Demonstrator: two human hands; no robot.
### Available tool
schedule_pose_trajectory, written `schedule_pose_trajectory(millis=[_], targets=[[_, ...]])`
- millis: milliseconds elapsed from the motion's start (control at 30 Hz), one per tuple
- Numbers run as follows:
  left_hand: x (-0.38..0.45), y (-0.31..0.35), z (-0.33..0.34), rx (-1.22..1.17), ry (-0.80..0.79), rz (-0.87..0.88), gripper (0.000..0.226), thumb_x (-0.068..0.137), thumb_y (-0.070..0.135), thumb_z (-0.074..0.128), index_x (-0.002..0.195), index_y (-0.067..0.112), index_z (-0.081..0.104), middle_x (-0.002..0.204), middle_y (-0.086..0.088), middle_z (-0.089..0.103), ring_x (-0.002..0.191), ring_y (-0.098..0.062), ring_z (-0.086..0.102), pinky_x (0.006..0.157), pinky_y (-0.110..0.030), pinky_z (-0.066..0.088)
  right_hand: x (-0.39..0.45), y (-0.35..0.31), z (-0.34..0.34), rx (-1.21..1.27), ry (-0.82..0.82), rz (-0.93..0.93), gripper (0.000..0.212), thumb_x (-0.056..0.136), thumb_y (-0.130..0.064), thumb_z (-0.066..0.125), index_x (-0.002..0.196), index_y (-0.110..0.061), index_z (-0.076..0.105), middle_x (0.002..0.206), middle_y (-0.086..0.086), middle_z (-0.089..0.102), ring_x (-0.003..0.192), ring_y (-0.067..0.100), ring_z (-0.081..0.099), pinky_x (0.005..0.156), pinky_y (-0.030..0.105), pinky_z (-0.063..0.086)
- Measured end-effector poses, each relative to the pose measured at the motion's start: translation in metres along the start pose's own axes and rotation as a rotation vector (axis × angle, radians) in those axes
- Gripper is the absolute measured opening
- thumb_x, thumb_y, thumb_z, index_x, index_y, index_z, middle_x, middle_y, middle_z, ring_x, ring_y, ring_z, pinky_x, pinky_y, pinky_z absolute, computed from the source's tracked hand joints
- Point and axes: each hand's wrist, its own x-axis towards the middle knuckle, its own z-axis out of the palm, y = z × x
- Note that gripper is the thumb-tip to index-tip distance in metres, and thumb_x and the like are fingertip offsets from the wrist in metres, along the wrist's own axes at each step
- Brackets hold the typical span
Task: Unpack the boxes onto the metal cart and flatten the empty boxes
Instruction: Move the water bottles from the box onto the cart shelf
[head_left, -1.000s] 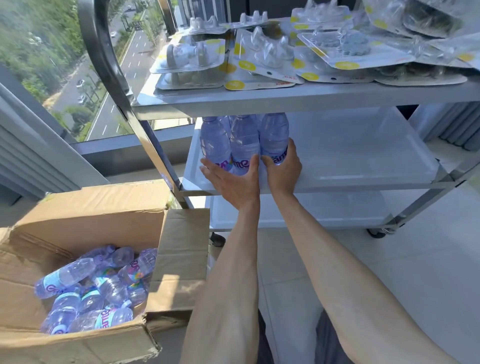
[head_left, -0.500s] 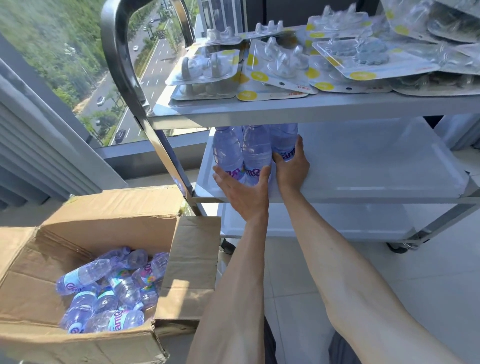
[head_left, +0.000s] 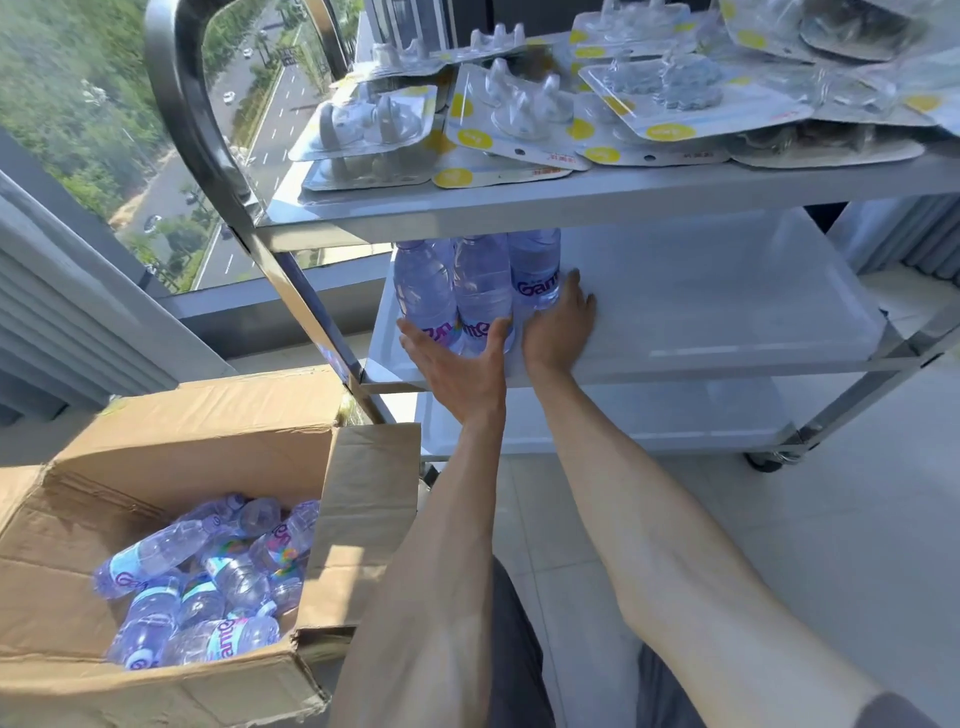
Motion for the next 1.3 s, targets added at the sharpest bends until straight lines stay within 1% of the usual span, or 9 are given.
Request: schedule_pose_trajectory(millis=[167, 333, 433, 533, 633, 700, 867, 1033, 1300], targets=[[-0.001, 0.009, -0.018, 0.025, -0.095, -0.014, 0.122, 0.075, 0.057, 0.077, 0.158, 0.023, -0.004, 0.165, -0.011, 0.006, 0.152, -0.025, 0.007, 0.115, -0.044, 0.027, -0.045, 0.000, -0.022, -0.164, 0.006, 0.029, 0.046, 0.077, -0.002, 0.053, 0.121, -0.010, 0.063, 0.122, 0.007, 0.067, 0.143, 0.035, 0.031, 0.115, 0.050, 0.016], [0.004, -0.009, -0.054, 0.075, -0.065, 0.039, 0.085, 0.089, 0.044, 0.067, 0.156, 0.019, 0.020, 0.159, -0.012, 0.025, 0.145, -0.027, 0.030, 0.109, -0.042, 0.037, -0.075, 0.004, -0.038, -0.150, 0.052, -0.001, 0.042, 0.074, 0.002, 0.056, 0.114, -0.006, 0.068, 0.114, 0.014, 0.069, 0.131, 0.038, 0.045, 0.111, 0.052, 0.025], [0.025, -0.031, -0.094, 0.091, 0.123, 0.085, 0.043, 0.090, 0.024, 0.062, 0.130, 0.012, 0.054, 0.128, -0.010, 0.057, 0.097, -0.018, 0.059, 0.089, -0.037, 0.049, -0.107, -0.007, -0.038, 0.053, 0.134, -0.057, 0.041, 0.066, 0.007, 0.050, 0.102, -0.001, 0.068, 0.098, 0.016, 0.068, 0.100, 0.039, 0.059, 0.085, 0.041, 0.044], [0.064, -0.076, -0.137, 0.055, 0.289, 0.040, 0.020, 0.080, 0.012, 0.060, 0.097, 0.005, 0.068, 0.091, -0.011, 0.067, 0.077, -0.021, 0.058, 0.070, -0.026, 0.040, -0.144, -0.028, -0.025, 0.208, 0.050, -0.053, 0.030, 0.071, 0.005, 0.046, 0.091, -0.003, 0.065, 0.090, 0.011, 0.066, 0.088, 0.035, 0.058, 0.069, 0.028, 0.034], [0.091, -0.145, -0.187, 0.093, 0.293, -0.156, 0.034, 0.077, 0.032, 0.054, 0.099, 0.011, 0.071, 0.089, -0.009, 0.070, 0.084, -0.025, 0.062, 0.074, -0.028, 0.042, -0.192, -0.068, -0.001, 0.290, -0.167, -0.077, 0.023, 0.073, 0.006, 0.047, 0.085, -0.005, 0.063, 0.083, 0.010, 0.066, 0.078, 0.033, 0.060, 0.066, 0.025, 0.033], [0.088, -0.171, -0.219, 0.193, 0.352, -0.236, 0.026, 0.080, 0.012, 0.055, 0.099, 0.003, 0.069, 0.096, -0.018, 0.070, 0.094, -0.032, 0.062, 0.083, -0.033, 0.039, -0.231, -0.094, 0.016, 0.283, -0.340, -0.154, 0.024, 0.077, 0.000, 0.049, 0.093, -0.006, 0.066, 0.085, 0.009, 0.067, 0.077, 0.030, 0.061, 0.067, 0.026, 0.038], [0.065, -0.212, -0.277, 0.395, 0.142, -0.595, 0.033, 0.087, 0.011, 0.057, 0.119, 0.006, 0.063, 0.127, -0.019, 0.061, 0.120, -0.035, 0.055, 0.095, -0.032, 0.041, -0.308, -0.115, 0.061, 0.212, -0.899, -0.147, 0.037, 0.095, -0.014, 0.052, 0.132, -0.007, 0.052, 0.129, 0.014, 0.054, 0.118, 0.030, 0.052, 0.089, 0.025, 0.039], [0.080, -0.257, -0.303, 0.606, -0.040, -0.714, 0.039, 0.091, 0.017, 0.061, 0.128, 0.004, 0.057, 0.135, -0.020, 0.056, 0.128, -0.036, 0.051, 0.101, -0.039, 0.043, -0.326, -0.113, 0.092, -0.122, -0.620, -0.265, 0.026, 0.092, -0.007, 0.054, 0.115, -0.006, 0.065, 0.144, 0.015, 0.044, 0.145, 0.034, 0.024, 0.119, 0.048, 0.014], [0.110, -0.296, -0.280, 0.858, -0.281, -0.530, 0.047, 0.090, 0.023, 0.064, 0.132, 0.009, 0.049, 0.137, -0.017, 0.049, 0.128, -0.035, 0.048, 0.102, -0.042, 0.042, -0.326, -0.099, 0.122, -0.273, -0.545, -0.370, 0.021, 0.076, -0.006, 0.073, 0.096, -0.014, 0.073, 0.122, 0.002, 0.061, 0.145, 0.027, 0.026, 0.117, 0.053, 0.018]])
